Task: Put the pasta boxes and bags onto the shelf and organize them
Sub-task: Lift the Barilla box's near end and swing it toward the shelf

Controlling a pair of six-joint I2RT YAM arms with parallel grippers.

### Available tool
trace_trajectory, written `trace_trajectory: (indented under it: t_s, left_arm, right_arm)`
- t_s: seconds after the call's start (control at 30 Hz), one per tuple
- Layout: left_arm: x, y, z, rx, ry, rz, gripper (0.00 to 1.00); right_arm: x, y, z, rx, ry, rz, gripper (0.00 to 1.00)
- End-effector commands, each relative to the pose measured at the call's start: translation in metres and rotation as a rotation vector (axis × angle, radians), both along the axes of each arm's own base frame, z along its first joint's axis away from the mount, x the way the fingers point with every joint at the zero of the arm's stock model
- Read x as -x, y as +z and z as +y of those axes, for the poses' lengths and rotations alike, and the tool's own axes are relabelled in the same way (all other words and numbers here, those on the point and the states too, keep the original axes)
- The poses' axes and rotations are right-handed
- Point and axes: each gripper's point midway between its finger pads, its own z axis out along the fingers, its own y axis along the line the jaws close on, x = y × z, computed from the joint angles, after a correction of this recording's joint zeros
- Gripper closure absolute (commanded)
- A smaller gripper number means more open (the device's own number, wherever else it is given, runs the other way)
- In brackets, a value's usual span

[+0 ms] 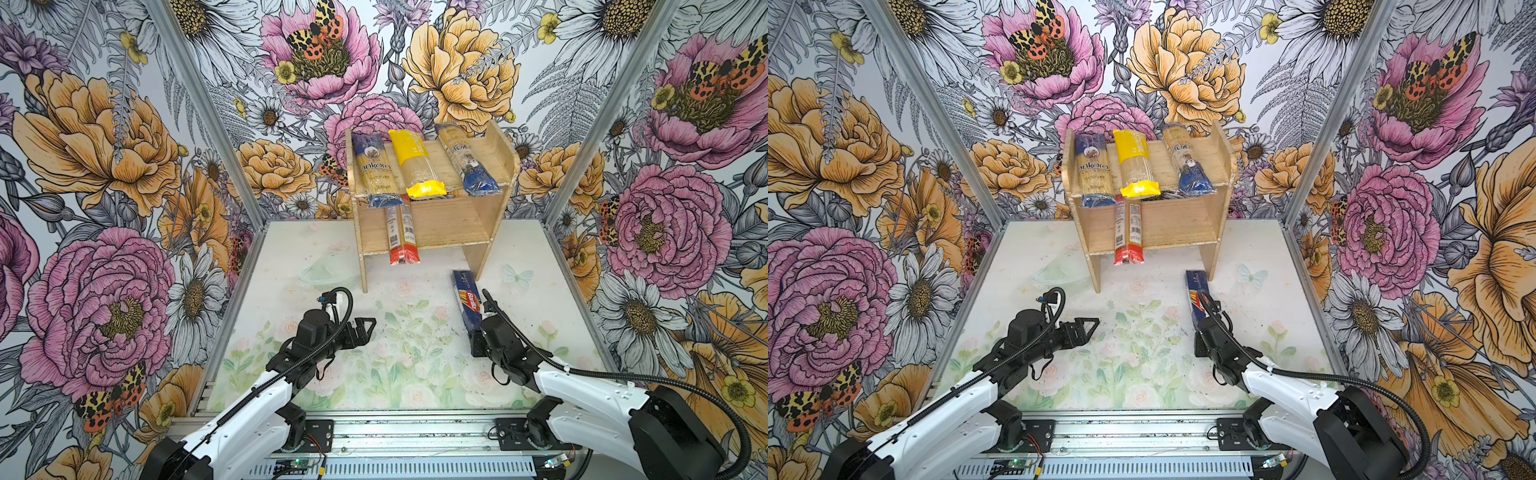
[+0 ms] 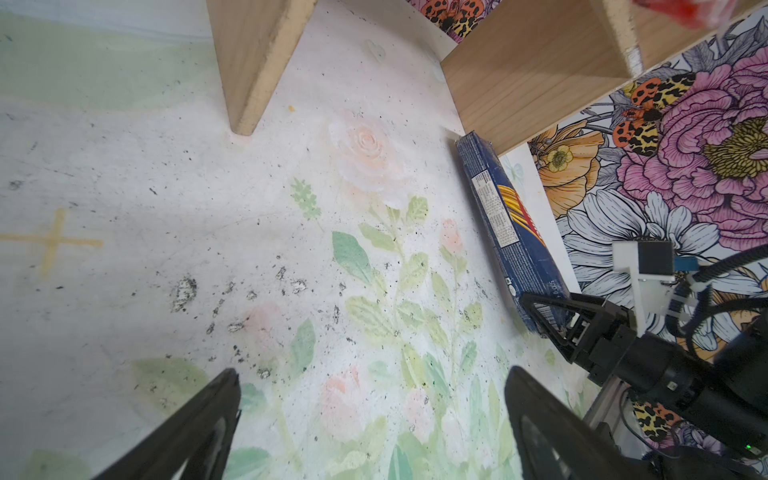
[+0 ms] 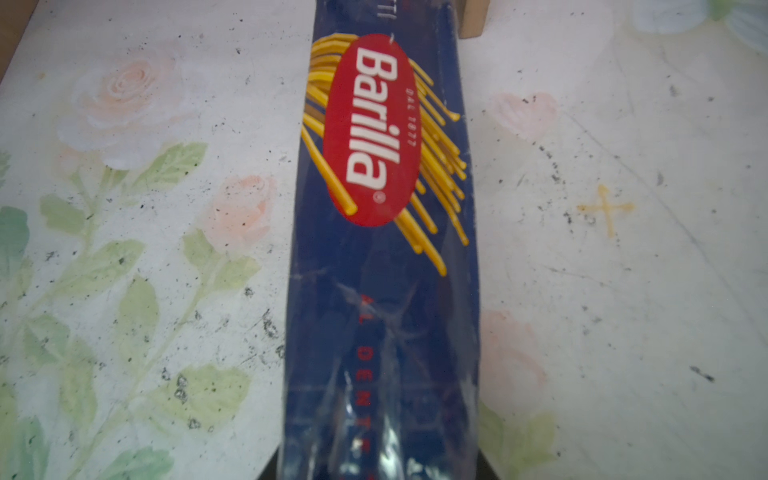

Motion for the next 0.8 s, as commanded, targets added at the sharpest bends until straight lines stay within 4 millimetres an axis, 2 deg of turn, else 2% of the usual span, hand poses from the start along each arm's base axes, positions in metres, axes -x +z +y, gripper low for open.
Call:
trace_trajectory:
  t_s: [0.0,0.33,0.77]
  left_arm:
    - [-0.001,-0.001,0.001,-0.002,0.008,-0.018,0.01]
    - [-0.001,-0.002,0.002,-0.002,0.01,-0.018,0.01]
    - [0.0,-0.003,0.002,-0.002,0.008,-0.017,0.01]
  right_arm:
    - [-0.025,0.049,0.011,-0.083,-0.013,-0.192,1.0]
    - [-0.021,0.065,0.013,-0.115,0.01,-0.219,1.0]
    - [-0.016,0.068,0.03,-0.136,0.103,-0.172,1.0]
